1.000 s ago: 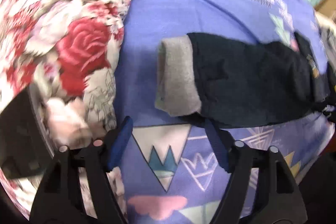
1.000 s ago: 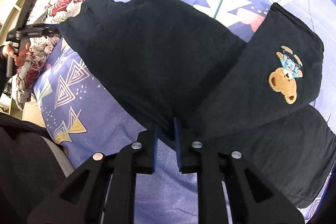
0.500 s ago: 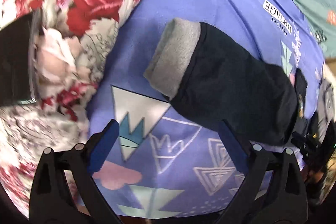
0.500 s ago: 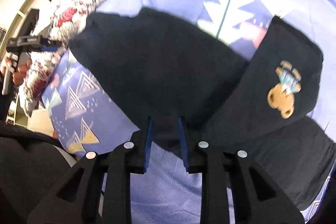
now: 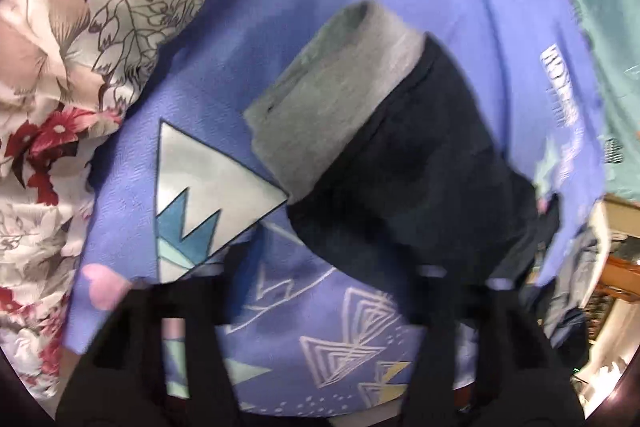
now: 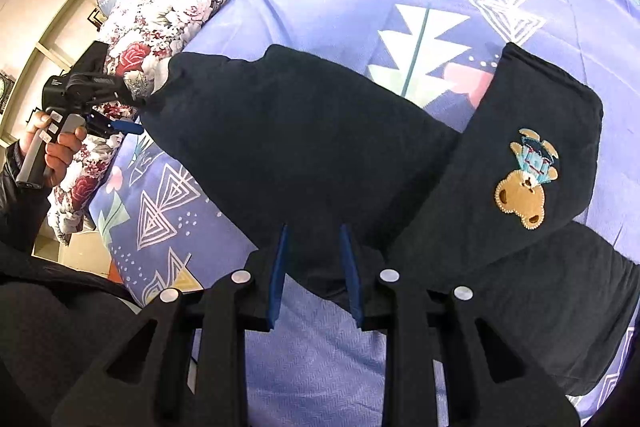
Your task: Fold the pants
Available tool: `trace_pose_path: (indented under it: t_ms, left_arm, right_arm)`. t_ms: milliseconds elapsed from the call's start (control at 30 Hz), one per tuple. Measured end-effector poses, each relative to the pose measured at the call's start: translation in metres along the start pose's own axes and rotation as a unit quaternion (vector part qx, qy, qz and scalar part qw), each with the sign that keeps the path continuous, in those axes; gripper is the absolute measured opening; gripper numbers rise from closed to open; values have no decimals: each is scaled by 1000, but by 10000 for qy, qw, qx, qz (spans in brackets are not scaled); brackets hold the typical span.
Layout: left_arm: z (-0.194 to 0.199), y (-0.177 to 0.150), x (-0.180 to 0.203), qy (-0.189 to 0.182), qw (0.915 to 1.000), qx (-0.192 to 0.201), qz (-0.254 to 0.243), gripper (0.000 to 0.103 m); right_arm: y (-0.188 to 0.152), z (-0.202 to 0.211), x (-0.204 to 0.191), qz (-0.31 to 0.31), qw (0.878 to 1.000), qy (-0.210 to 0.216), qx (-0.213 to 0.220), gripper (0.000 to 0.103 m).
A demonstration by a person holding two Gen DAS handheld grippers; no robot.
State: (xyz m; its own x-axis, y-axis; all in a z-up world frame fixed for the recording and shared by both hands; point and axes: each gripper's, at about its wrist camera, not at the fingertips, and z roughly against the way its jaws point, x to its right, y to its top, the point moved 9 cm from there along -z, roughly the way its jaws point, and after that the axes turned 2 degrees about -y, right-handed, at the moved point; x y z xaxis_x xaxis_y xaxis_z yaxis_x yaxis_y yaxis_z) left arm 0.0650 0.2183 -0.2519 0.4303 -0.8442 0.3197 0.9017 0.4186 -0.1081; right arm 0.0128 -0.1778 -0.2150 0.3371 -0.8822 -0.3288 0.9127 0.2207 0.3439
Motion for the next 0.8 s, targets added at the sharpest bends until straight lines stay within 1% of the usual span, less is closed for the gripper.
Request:
trace_pose_path:
  t_ms: [67,133,233,267,300,333,367,400,467,533,600,667,700,733,767,800]
  left_arm:
    - [-1,2,8,-60,10000,33,-6,38]
    - [-5,3,12,-36,10000,16,-2,36]
    - [-9,8,13,-20,9999,35,106,36]
    - [-8,10,8,31,9998,83,153,36]
    - [-5,14,4,170,9995,190,183,37]
    - [-1,17,2,401,9986,334,119,37]
    - [2,17,4,540,9977,420,18,34]
    - [6,18,8,555,9971,519,-88,20]
    - [16,17,18,604,9948,782,-262,18]
    - [23,17,22,687,9923,956,-388,15]
    - [27,18,27,722,9908,1064,-419,13]
    - [29,20,27,864,9878,1178,-540,13]
    - [25,23,24,1003,9862,1163,-616,14]
    - [15,27,17,1213,9838,1097,-732,15]
    - [2,29,9,1383,9826,949,-793,16]
    - [-10,27,6,1480,9827,802,-766,17]
  right_arm:
    - [0,0,-1,53,10000,-36,-4,27]
    - [0,1,-2,36,10000,4,17,27]
    - [1,1,-3,40,10000,11,48,27]
    - [1,1,-3,35,10000,-4,51,27]
    - [1,1,-2,33,10000,-27,43,27]
    - [1,0,-1,28,10000,-59,34,27]
    - [0,-1,0,19,10000,-75,26,27]
    - [0,-1,2,-5,10000,-83,13,27]
    - [0,-1,4,-60,9999,-75,33,27]
    - [1,-3,7,-169,9998,-60,46,27]
    - [0,-4,10,-258,9996,-96,31,27]
    - [-1,-5,14,-331,9993,-188,23,27]
    - [-1,-6,18,-389,9989,-254,14,28]
    - [-3,-6,23,-460,9983,-350,-11,37]
    - [-3,-6,30,-576,9971,-494,-19,49]
    - [-3,-3,38,-673,9960,-592,19,51]
